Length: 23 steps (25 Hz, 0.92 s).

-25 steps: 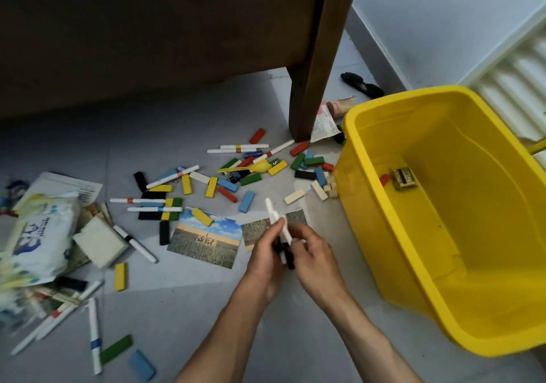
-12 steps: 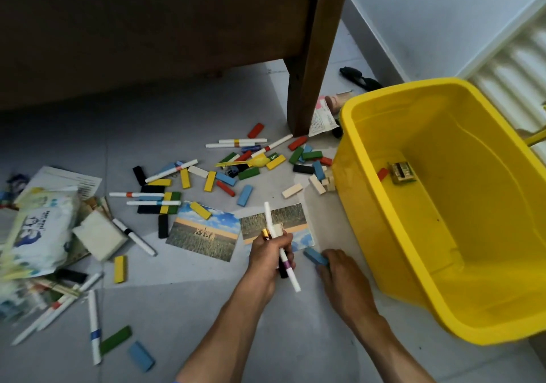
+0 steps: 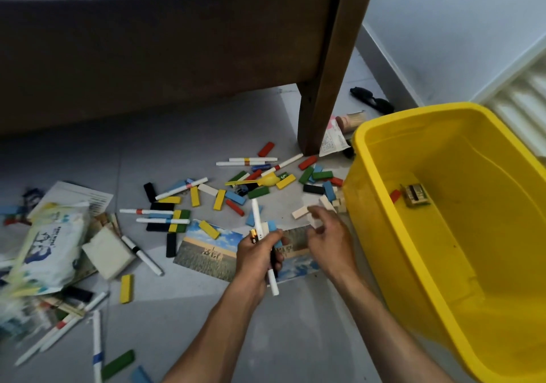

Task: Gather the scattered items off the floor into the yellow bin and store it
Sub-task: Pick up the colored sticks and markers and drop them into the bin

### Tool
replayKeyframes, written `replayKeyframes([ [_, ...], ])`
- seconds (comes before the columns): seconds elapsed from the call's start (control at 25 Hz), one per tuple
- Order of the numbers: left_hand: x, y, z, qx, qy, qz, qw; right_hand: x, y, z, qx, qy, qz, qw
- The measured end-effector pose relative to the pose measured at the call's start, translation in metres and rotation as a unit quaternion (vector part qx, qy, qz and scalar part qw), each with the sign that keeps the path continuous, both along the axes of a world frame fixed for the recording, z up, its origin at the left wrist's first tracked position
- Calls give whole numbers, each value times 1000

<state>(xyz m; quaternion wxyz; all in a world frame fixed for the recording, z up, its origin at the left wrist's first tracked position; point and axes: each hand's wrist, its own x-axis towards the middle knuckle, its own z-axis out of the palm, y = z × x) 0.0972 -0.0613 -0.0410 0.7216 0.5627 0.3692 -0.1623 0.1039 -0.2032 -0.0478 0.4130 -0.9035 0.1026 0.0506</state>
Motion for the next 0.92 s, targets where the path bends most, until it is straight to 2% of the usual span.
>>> replayKeyframes([
  [0.04, 1, 3, 0, -6, 1, 3, 1000, 13, 1, -6, -80, 2, 62, 995],
  [0.12, 0, 9, -1, -29, 6, 3, 1000, 38, 6, -17, -233, 50, 193, 952],
  [0.2, -2, 15, -3, -50, 12, 4, 999, 49, 10, -24, -324, 70, 208, 920],
  [0.32, -2, 19, -6, -62, 13, 8, 998, 45, 6, -27, -336, 10, 85, 938],
  [0.44, 1, 15, -9, -48, 14, 10, 999, 43, -4, -32, -368, -34, -17, 929],
  [0.6, -1, 8, -8, -33, 21, 3, 999, 44, 5, -40, -397, 46, -17, 916],
  [0.68, -2, 9, -7, -30, 21, 1, 999, 43, 3, -43, -405, 55, -31, 912],
  [0.92, -2, 13, -8, -21, 17, 9, 1000, 44, -4, -43, -438, 60, 15, 897],
])
